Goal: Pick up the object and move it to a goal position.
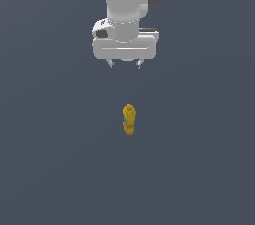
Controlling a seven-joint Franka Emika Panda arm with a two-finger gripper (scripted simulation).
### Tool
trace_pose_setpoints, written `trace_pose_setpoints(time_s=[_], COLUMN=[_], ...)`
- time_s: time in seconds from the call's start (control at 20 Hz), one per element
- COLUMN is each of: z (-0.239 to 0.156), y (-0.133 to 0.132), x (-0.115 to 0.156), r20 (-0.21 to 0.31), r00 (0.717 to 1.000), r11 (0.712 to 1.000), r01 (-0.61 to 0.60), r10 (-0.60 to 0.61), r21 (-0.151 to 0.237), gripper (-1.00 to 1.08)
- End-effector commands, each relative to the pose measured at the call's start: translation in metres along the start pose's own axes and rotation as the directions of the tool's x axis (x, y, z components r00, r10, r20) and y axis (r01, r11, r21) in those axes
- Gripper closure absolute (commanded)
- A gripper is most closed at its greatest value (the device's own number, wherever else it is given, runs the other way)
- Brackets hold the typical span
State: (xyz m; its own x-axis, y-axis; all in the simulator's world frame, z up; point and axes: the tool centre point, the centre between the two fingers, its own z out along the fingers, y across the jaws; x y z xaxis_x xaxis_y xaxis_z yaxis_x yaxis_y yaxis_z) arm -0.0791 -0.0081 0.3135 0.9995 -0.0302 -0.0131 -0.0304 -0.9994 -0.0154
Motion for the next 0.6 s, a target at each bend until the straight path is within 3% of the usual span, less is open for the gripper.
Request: trace_pose_setpoints(time_s=[0.0, 0.55], z=[0.000, 0.005], y=[0.000, 0.021], x=[0.000, -0.007], r20=[0.000, 0.027], r00=[1.000, 1.000], r11=[1.000, 1.000], r01=[0.000, -0.003], r10=[0.000, 0.003], r21=[0.000, -0.015], gripper=[-0.92, -0.92])
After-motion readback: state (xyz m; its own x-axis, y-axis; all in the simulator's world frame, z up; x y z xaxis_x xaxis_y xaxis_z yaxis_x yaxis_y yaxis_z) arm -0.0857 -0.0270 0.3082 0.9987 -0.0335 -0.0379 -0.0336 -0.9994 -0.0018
